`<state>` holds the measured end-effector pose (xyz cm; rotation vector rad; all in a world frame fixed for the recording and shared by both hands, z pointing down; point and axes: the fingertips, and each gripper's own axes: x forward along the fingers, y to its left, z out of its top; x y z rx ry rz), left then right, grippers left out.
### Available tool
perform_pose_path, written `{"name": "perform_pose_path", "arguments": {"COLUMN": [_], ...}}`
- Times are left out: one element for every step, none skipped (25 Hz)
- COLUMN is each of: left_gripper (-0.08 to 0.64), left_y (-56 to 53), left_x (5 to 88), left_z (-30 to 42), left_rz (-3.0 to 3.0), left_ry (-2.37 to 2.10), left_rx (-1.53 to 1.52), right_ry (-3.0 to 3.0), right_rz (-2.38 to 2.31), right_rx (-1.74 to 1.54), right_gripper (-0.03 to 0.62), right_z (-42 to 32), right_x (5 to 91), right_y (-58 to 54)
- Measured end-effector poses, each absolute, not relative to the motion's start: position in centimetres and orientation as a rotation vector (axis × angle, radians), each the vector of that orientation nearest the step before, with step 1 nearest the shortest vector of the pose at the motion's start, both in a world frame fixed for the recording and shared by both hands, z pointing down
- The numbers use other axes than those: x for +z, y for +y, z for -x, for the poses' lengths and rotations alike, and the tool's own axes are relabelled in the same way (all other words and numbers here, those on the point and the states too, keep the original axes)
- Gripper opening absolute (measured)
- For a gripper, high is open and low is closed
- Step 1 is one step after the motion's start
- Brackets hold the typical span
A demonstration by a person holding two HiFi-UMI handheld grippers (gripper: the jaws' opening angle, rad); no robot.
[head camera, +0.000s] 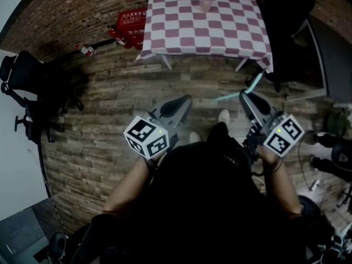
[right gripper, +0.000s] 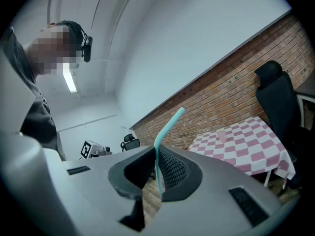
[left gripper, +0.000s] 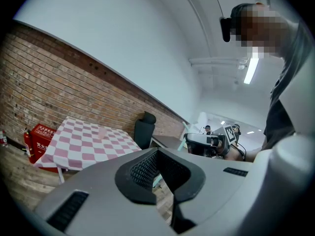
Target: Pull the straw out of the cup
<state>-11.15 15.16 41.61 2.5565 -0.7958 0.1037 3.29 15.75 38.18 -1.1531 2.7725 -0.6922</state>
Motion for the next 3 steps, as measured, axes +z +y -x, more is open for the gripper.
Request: {"name": "perform_pose_path", "arguments": {"left_gripper": [0.012, 0.012, 0.012], "left_y": [15.10, 15.03, 14.94], "left_x": [41.62, 41.62, 41.60], "left_z": [11.04, 10.92, 10.80], "left_rz": [-2.557, -2.557, -2.558], "left_ry": [-0.792, -0.788, -0.784], "left_rx": [0.105, 0.105, 0.106], "right_ry": [2.772, 2.772, 2.773], "right_rz": [1.153, 1.154, 1.154], "right_rx": [-0.694, -0.695, -0.697], "right_gripper": [0.034, 0.034, 0.034], "right_z": [-3.31, -3.34, -3.37], "right_x": [38.17, 38.17, 38.18], "right_y": [15.70, 15.64, 15.57]}}
